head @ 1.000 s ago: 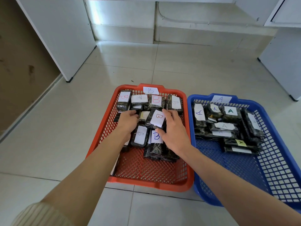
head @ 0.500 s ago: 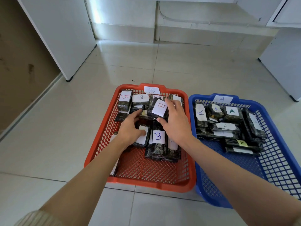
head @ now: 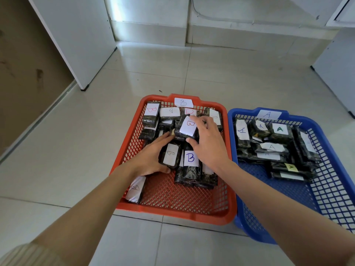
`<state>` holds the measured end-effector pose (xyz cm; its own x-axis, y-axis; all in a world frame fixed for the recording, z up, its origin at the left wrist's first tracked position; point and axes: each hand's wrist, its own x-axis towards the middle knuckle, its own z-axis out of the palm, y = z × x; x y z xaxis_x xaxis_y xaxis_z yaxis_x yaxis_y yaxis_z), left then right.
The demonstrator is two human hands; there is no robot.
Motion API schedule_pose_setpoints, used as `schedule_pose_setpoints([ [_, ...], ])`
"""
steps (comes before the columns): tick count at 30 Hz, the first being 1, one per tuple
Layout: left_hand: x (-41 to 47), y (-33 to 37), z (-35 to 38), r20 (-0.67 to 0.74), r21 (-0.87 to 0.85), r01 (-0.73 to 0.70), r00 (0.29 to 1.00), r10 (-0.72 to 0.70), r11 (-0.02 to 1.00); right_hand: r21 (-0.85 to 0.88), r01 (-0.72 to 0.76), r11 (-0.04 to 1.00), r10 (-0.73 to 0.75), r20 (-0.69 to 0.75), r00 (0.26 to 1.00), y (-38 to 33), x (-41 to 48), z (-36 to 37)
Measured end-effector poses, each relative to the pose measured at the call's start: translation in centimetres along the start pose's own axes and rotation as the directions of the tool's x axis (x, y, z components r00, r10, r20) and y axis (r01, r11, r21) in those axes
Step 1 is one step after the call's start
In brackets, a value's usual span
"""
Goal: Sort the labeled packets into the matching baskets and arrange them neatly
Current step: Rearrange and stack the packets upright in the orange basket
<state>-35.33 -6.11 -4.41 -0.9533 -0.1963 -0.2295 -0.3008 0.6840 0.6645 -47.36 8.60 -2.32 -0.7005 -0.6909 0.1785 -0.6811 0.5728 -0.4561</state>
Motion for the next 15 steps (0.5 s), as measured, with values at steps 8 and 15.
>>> schedule_pose_setpoints([
  [8,0.63,0.15,0.90,-0.137,-0.095,0.001,0.990,-0.014,0.996,0.032,-0.032,0.999,0.032,-0.001,0.999,0.29,-0.02,0.30],
  [15,1.06,0.11,0.88,-0.171,-0.017,0.031,0.985,-0.033,0.999,0.054,-0.036,0.998,0.036,-0.009,0.999,0.30,0.19,0.25],
])
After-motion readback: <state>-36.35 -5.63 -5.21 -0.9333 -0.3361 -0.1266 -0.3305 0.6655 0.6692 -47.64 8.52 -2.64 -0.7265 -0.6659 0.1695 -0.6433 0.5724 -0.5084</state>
